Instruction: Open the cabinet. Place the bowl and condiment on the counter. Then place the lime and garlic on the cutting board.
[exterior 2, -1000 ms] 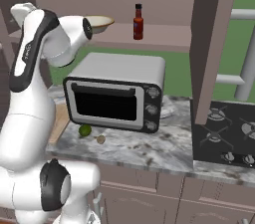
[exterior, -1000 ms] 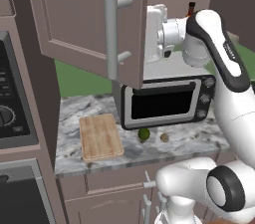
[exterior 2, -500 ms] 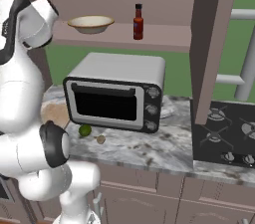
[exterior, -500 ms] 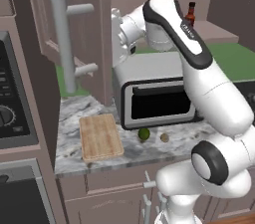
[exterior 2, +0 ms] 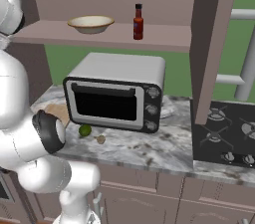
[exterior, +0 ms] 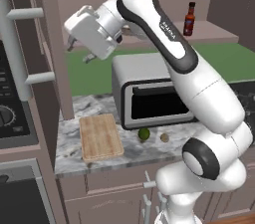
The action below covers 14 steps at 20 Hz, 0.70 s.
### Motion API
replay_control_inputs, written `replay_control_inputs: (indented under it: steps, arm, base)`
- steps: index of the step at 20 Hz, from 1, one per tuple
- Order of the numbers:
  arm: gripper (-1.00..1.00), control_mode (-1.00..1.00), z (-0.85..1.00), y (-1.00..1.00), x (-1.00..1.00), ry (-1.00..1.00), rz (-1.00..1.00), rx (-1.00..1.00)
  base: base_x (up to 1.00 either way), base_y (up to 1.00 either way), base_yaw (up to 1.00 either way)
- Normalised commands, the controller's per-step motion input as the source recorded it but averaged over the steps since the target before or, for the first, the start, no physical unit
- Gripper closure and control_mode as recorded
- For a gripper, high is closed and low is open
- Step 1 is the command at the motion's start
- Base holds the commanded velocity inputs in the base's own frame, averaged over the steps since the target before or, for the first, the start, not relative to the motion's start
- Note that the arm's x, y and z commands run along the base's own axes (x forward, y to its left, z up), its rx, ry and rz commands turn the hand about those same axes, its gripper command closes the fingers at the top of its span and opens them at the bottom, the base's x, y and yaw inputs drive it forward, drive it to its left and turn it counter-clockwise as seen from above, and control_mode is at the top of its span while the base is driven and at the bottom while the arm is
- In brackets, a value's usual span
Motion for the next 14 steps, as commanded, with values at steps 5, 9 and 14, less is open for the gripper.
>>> replay_control_inputs:
  steps: [5,9,14]
  arm:
    - [-1.0,-1.0,-0.37,-1.0,-0.39,-0.27,-0.11,0.0]
    - [-1.0,-1.0,-0.23,-1.0,-0.31,-0.31,-0.05,-0.07]
    - [-1.0,-1.0,-0.02,-0.98,-0.1,-0.28,-0.06,-0.22]
  base:
    - [0.0,0.0,0.0]
    - [0.0,0.0,0.0]
    - [0.0,0.0,0.0]
